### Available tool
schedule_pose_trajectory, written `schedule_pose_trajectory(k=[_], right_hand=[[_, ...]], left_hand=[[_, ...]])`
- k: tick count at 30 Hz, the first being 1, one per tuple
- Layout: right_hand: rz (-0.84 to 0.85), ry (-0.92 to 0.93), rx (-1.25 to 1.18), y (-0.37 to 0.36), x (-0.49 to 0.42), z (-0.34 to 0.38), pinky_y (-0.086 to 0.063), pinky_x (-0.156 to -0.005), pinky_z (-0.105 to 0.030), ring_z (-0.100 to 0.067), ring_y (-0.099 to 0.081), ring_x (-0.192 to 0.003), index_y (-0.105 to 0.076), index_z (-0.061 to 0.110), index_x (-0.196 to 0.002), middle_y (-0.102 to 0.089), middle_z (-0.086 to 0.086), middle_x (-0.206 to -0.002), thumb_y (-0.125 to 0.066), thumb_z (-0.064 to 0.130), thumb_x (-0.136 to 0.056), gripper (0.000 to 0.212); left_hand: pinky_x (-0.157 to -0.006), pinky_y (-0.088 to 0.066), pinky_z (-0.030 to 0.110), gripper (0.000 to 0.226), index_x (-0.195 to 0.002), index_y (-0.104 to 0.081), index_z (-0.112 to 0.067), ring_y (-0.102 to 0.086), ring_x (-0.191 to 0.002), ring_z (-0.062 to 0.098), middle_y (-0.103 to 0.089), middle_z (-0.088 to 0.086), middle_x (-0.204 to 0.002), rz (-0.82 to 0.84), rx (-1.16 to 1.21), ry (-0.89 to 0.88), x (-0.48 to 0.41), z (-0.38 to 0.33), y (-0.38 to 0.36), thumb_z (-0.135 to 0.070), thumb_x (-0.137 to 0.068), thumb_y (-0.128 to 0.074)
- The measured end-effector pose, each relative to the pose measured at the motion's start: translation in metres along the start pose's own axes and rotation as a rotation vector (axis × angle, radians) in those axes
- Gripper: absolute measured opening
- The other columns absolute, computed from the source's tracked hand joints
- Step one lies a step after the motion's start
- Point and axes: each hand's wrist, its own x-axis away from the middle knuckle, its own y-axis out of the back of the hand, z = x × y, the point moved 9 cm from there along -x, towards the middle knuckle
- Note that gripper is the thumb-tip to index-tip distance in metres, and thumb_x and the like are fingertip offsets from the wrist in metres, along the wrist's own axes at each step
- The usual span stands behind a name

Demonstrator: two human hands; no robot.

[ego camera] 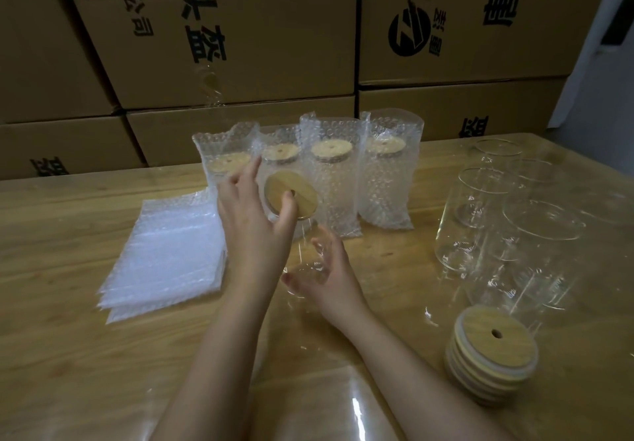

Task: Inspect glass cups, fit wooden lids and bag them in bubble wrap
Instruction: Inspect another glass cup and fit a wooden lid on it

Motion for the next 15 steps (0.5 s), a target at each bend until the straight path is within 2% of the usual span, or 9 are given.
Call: schedule_pose_trajectory(k=[2,3,6,10,15], right_hand=[[-0.013,-0.005,-0.010,0.001,0.001,0.001,-0.038,-0.109,-0.040,-0.001,-0.035,-0.133,-0.025,0.032,-0.147,-0.041,0.012,-0.140,-0.085,0.029,-0.070,0.099],[-0.017,-0.003,-0.012,0.001,0.001,0.001,-0.038,-0.109,-0.042,-0.001,-0.035,-0.133,-0.025,0.031,-0.147,-0.041,0.012,-0.139,-0.085,0.026,-0.070,0.099],[-0.006,-0.001,-0.006,0.000,0.003,0.003,-0.038,-0.109,-0.044,-0.001,-0.035,-0.133,-0.025,0.033,-0.146,-0.040,0.014,-0.140,-0.084,0.029,-0.068,0.098],[-0.010,-0.006,-0.004,-0.001,0.005,0.006,-0.041,-0.107,-0.043,0.002,-0.035,-0.131,-0.029,0.038,-0.141,-0.040,0.014,-0.137,-0.077,0.051,-0.053,0.100],[-0.016,0.005,-0.004,-0.001,0.005,0.007,-0.040,-0.107,-0.045,-0.002,-0.037,-0.132,-0.030,0.035,-0.141,-0.040,0.011,-0.139,-0.076,0.047,-0.054,0.099]], left_hand=[[-0.105,-0.026,0.030,0.041,-0.136,-0.051,-0.016,-0.034,-0.129,0.015,-0.042,0.000,-0.140,0.081,-0.085,-0.138,0.001,-0.011,-0.009,-0.021,-0.096,-0.043],[-0.106,-0.027,0.031,0.041,-0.132,-0.055,-0.013,-0.035,-0.130,0.016,-0.045,0.001,-0.142,0.116,-0.099,-0.173,0.003,-0.014,-0.013,-0.020,-0.095,-0.038],[-0.105,-0.032,0.035,0.045,-0.123,-0.063,-0.008,-0.047,-0.125,0.018,-0.056,0.003,-0.134,0.116,-0.113,-0.207,0.005,-0.018,-0.013,-0.029,-0.095,-0.034],[-0.102,-0.040,0.044,0.051,-0.119,-0.065,-0.009,-0.051,-0.119,0.016,-0.060,0.001,-0.126,0.109,-0.024,-0.185,0.008,-0.013,-0.013,-0.038,-0.092,-0.033],[-0.098,-0.043,0.047,0.051,-0.113,-0.068,-0.012,-0.054,-0.115,0.013,-0.061,-0.004,-0.120,0.095,0.073,-0.111,0.009,-0.006,-0.016,-0.040,-0.090,-0.032]])
